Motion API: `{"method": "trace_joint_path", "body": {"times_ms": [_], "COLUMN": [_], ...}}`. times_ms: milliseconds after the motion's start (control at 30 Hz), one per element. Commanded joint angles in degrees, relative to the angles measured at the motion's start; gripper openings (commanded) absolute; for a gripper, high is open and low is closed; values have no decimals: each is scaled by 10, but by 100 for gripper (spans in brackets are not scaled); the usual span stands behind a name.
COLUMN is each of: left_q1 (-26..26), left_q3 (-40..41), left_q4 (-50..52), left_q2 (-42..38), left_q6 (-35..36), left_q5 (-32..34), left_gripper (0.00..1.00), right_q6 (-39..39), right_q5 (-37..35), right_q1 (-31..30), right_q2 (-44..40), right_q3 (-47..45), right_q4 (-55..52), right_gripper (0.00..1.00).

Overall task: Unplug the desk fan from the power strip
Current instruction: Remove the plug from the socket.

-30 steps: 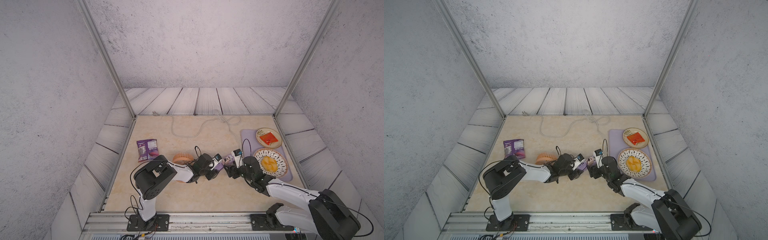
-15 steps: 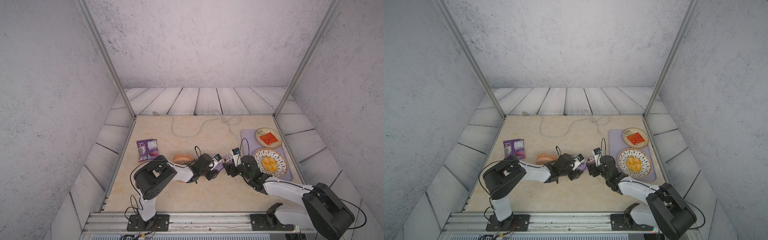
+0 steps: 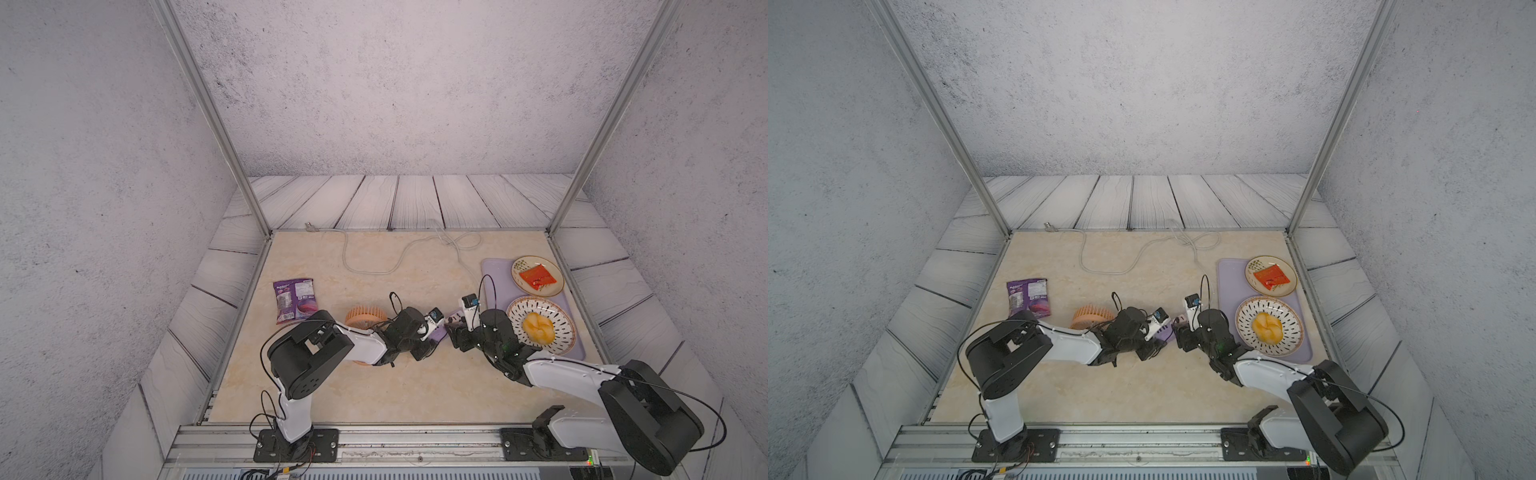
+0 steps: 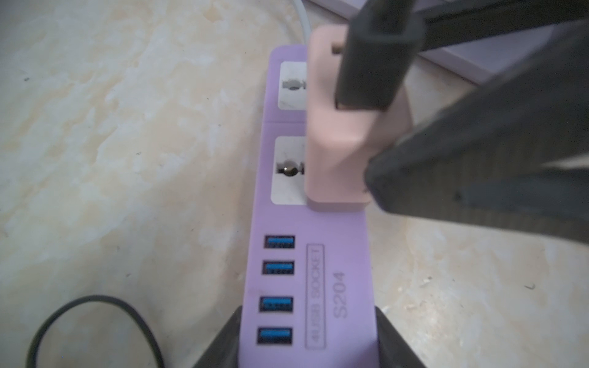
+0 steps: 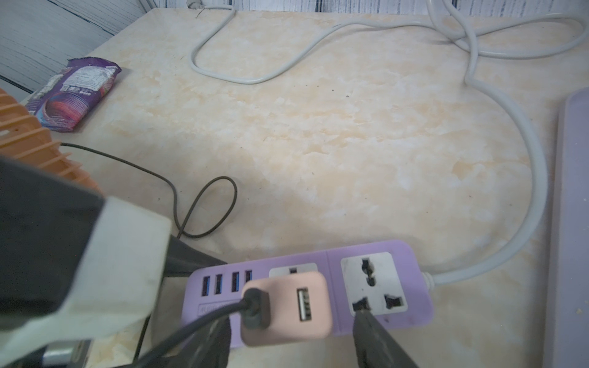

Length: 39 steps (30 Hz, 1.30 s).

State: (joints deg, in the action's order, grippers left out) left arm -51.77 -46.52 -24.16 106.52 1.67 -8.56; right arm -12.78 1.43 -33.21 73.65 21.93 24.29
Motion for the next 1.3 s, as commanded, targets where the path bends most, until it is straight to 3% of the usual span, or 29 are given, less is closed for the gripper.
{"method": "trace_joint_path", "body": {"times_ms": [0,267,433,700,1267], "left_q1": [2,2,2,2,3], "left_q3": [-7,-5,-5,-1,-6], "left_q4": [2,-3,-4,-6,1], "left_q2": [0,-5,-6,-12,-15], "left_q6": [-3,-4,-6,-7,-7], "left_q5": [-16,-16,-18,-19,-24], "left_gripper": [10,10,10,10,9], "right_q6": [7,2,1,-3,3], "right_q5": [-5,-3,3,-1,-3], "right_q1": [-2,-3,-3,-3,-3], "right_q2": [5,9,19,21,22], "right_q3": [11,-4,-23,-34,-25], "right_q4": [7,34,74,89,78], "right_gripper": [65,63,68,68,60]}}
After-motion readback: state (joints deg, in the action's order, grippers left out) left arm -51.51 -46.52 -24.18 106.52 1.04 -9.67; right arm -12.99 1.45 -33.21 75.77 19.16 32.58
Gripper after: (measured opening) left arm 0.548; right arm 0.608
